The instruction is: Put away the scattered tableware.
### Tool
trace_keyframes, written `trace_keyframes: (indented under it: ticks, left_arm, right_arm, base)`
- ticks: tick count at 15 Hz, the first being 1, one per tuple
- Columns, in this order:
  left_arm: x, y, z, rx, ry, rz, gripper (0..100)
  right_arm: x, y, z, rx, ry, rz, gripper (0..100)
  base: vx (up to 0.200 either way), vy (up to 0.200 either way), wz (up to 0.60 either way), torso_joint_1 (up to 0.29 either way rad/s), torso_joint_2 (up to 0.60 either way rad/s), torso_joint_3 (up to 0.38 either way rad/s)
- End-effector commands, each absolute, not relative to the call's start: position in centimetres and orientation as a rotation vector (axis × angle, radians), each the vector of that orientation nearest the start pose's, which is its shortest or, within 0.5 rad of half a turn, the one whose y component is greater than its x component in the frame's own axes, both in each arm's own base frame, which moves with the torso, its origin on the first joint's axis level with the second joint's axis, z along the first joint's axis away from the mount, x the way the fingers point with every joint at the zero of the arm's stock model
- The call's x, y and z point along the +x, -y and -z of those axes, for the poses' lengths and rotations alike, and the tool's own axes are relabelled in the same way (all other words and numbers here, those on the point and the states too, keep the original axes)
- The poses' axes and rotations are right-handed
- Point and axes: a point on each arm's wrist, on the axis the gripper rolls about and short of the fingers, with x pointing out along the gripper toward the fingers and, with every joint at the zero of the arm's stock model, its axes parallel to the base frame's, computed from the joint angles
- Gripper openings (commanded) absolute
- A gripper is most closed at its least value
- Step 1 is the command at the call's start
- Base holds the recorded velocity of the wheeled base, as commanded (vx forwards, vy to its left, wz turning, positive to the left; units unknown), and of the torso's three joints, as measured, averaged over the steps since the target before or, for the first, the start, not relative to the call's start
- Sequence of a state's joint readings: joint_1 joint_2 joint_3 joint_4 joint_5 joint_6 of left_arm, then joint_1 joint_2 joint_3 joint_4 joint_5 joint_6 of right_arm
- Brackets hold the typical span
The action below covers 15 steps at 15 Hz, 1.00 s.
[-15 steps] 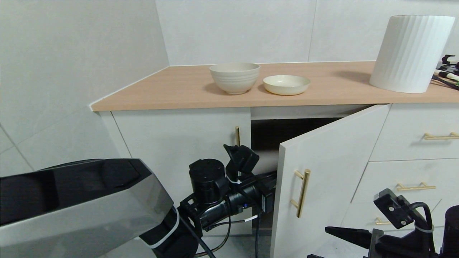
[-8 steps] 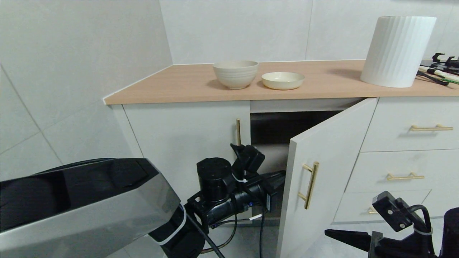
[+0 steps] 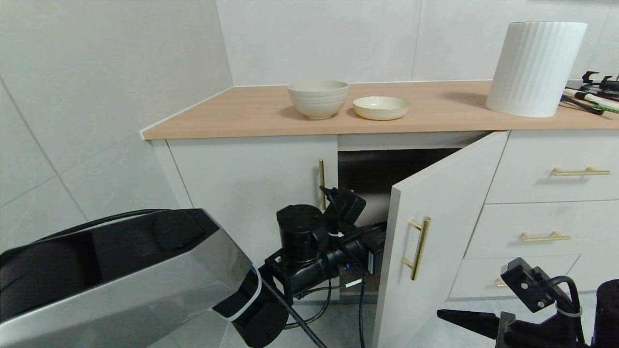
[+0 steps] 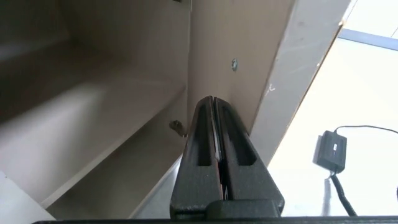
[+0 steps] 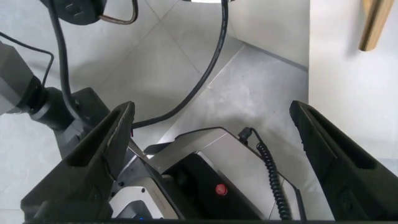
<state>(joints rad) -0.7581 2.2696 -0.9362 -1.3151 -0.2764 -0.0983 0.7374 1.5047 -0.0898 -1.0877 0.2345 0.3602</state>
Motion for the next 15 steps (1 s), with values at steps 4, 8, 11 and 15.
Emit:
trace_keyframes:
  ticks: [4,8,11,15]
  left_arm:
    - [29.4,28.8,-7.0,-0.086,-0.077,1.033,0]
    - [29.9,29.1,-6.6,-0.087,-0.072,1.026,0]
    - [30.5,30.1,-6.3,-0.092,-0.052,0.967,0]
    - [24.7,32.8,-8.6,-0.189,-0.070,1.162,0]
  right_arm:
    - [12.8,-12.4,-10.5,0.242,-0.504,-0.890,100]
    - [12.8,-12.4,-10.5,0.242,-0.504,-0.890,100]
    - [12.6,-12.6,-10.5,0.240,-0.501,-0.904,100]
    - [11.6,-12.2,-10.7,0.240,-0.491,-0.941,100]
  base:
    - [-0.100,0.000,0.00,0.004,0.00,0.001]
    - [0.000,0.000,0.00,0.000,0.00,0.000]
    - [0.000,0.000,0.00,0.000,0.00,0.000]
    - [0.000,0.000,0.00,0.000,0.00,0.000]
